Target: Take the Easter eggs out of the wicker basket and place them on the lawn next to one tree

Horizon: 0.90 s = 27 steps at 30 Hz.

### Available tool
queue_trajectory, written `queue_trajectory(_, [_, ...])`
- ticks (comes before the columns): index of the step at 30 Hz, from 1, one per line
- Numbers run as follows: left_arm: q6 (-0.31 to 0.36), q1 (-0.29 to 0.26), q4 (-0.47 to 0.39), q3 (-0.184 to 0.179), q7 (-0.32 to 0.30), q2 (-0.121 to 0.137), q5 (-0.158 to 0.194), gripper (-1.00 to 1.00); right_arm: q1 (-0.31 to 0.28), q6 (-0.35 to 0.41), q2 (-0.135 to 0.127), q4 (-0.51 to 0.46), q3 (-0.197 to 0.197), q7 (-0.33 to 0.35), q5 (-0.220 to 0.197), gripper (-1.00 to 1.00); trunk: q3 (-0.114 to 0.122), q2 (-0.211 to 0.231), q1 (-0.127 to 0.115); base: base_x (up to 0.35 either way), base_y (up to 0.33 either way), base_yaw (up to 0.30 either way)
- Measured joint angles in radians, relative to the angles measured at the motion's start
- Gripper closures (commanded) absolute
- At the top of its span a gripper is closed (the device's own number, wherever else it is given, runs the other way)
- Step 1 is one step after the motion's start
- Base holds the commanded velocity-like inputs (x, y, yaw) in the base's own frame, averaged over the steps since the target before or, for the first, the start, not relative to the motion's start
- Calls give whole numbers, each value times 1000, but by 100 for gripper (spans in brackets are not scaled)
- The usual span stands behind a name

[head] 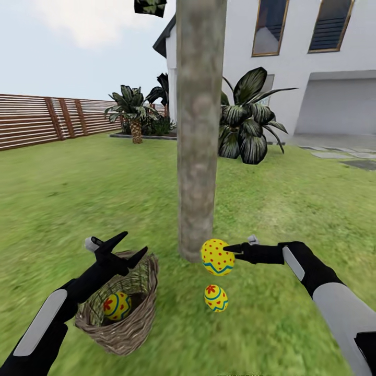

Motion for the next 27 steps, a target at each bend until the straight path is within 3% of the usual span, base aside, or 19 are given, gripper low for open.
queue_trajectory(2, [0,0,0,0,0,0,0,-100,0,-3,0,0,-1,-43,1,100,1,0,0,0,0,-267])
queue_trajectory(5, [0,0,0,0,0,0,0,-100,0,-5,5,-1,-45,-127,1,100,2,0,0,0,0,-262])
queue_trajectory(10, [0,0,0,0,0,-1,0,-100,0,-56,12,-2,-65,-352,1,100,5,0,0,0,0,-256])
queue_trajectory(12, [0,0,0,0,1,-1,0,-100,0,-69,12,-3,-64,-409,0,100,6,0,0,0,0,-219])
queue_trajectory(22, [-2,0,0,0,1,0,-1,-100,0,-74,15,-21,-57,-439,6,100,6,0,0,0,-2,-17])
queue_trajectory(27, [-2,0,0,0,3,-1,-2,-100,0,-73,16,-21,-56,-440,7,100,6,0,0,-132,-207,-92])
